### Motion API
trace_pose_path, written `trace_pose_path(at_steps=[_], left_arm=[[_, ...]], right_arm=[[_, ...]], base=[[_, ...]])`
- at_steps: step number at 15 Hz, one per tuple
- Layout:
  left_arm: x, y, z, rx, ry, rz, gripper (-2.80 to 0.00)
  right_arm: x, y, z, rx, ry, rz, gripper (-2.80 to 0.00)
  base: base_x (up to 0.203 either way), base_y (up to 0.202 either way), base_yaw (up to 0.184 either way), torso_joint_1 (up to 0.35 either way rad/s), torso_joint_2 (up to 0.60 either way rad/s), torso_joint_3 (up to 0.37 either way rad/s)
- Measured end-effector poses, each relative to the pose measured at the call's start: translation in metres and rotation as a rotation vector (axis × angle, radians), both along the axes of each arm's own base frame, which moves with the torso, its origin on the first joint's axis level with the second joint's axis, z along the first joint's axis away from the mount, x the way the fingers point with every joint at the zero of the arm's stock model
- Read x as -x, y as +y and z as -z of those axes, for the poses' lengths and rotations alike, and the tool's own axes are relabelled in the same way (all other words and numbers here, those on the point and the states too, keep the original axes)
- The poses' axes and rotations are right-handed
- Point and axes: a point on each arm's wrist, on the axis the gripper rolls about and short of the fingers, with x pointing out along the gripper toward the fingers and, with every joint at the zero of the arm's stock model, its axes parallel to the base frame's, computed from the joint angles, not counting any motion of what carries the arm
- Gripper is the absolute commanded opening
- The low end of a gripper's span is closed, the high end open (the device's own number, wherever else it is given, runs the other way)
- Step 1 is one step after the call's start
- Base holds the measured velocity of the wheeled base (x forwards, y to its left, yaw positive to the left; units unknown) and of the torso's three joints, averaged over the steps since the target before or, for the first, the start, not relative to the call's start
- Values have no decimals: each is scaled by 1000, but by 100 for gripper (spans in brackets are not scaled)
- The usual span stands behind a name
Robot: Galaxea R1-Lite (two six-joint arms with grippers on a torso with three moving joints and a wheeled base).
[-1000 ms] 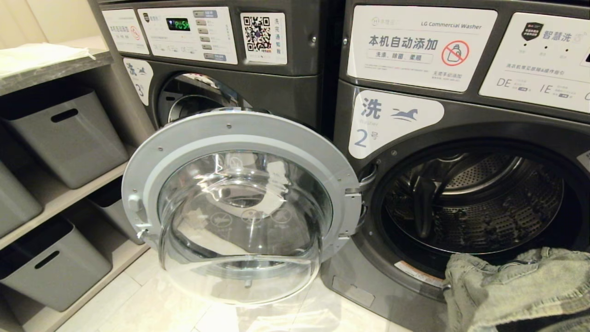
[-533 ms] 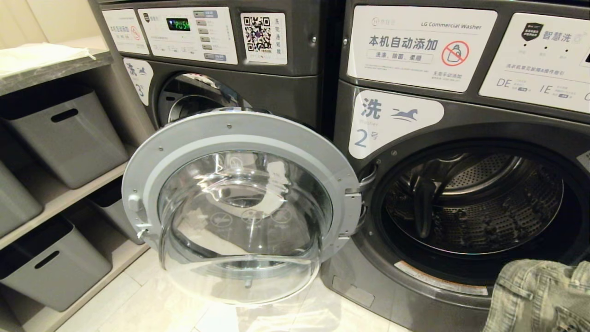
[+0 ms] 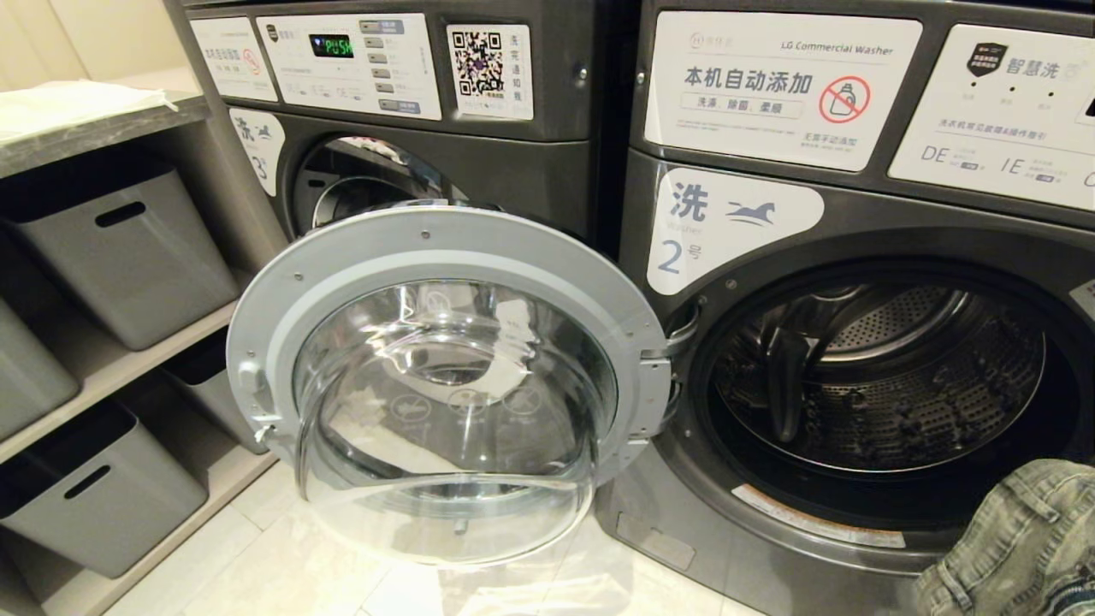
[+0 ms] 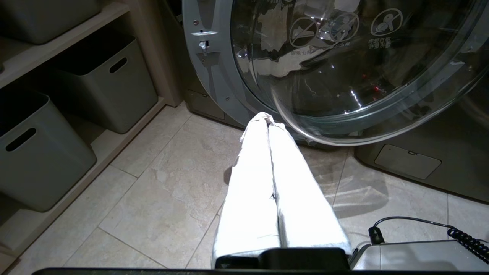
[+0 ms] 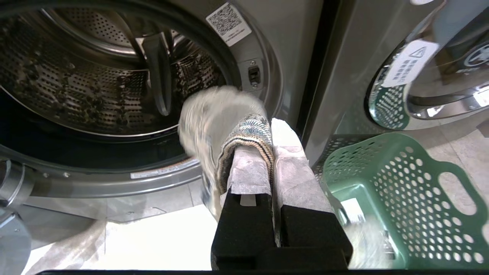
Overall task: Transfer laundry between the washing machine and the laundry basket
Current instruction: Pick a cloth and place it into the basket
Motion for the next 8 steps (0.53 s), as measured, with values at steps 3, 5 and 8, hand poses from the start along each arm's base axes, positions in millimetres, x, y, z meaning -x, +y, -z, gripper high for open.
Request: trace_pose_path(at_steps=[3, 5, 8], left_arm=[[0, 0, 0, 2, -1, 0, -280], [0, 0, 0, 1, -1, 0, -280], [0, 0, 0, 10, -1, -2, -280]], right_arm=[[4, 0, -6, 8, 25, -2, -280], [3, 0, -3, 52, 73, -19, -280], [0, 0, 2, 94, 130, -40, -280]], base=[[0, 0, 0, 0, 0, 0], [0, 0, 0, 0, 0, 0], [0, 0, 0, 0, 0, 0]])
